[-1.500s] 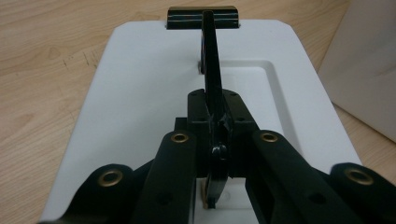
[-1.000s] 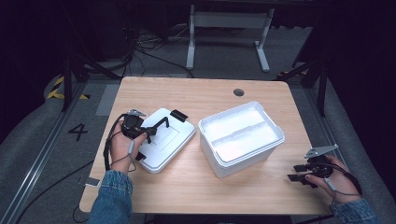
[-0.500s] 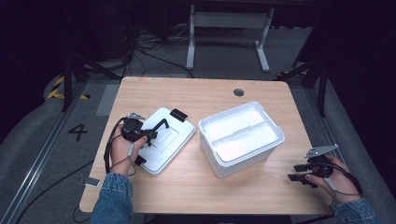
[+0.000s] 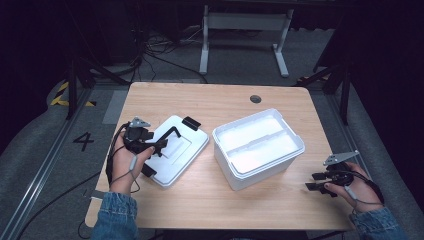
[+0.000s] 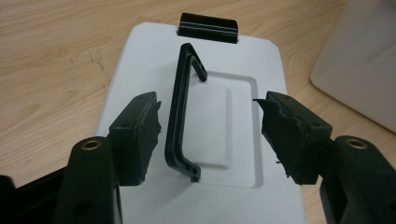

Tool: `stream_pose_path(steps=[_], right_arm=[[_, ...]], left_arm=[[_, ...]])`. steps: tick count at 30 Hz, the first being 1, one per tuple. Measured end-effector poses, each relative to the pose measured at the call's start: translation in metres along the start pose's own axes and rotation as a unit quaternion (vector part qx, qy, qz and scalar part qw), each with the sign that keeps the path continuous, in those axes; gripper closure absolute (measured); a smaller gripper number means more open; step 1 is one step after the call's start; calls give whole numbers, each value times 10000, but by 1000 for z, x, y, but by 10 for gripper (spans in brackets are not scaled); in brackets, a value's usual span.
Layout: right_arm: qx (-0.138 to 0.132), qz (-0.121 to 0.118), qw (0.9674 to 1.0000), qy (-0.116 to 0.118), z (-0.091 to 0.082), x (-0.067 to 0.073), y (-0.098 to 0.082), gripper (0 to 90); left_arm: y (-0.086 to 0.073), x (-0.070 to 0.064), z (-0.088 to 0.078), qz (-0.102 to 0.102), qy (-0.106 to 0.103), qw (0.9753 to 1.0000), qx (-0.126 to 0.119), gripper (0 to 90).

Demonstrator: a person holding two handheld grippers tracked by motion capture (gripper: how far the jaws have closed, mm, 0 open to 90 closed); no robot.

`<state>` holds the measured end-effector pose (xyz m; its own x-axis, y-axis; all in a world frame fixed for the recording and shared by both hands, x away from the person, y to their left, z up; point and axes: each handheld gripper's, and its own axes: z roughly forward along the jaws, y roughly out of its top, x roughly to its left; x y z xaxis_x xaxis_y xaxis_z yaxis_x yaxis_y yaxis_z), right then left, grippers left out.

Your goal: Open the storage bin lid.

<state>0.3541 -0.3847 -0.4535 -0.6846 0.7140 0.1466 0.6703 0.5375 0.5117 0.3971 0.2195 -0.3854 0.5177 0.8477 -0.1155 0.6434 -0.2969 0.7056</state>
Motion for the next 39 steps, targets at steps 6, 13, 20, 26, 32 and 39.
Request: stream_pose_path(steps=[6,13,20,26,32,39], right_arm=[[-39,-35,10000,-25,0,-5,6,452],[-74,-46,10000,-32,0,-9,12,452],[-104,-52,9999,-34,-1,-11,16,452],[-131,-75,9999,-6,-1,-12,21,451],[-124,-91,9999,4,0,-14,22,451],[-152,-119,9998,-18,-2,-12,22,451]], left_arm=[[2,-20,-22,136,-60,9999,-71,377],[-1,-37,-35,312,-173,9994,-11,377],[-11,-52,-39,370,-331,9985,246,377],[-21,-68,-36,609,-394,9964,435,375],[-26,-87,-24,767,-599,9937,558,368],[-31,-102,-7,959,-1049,9867,791,357]])
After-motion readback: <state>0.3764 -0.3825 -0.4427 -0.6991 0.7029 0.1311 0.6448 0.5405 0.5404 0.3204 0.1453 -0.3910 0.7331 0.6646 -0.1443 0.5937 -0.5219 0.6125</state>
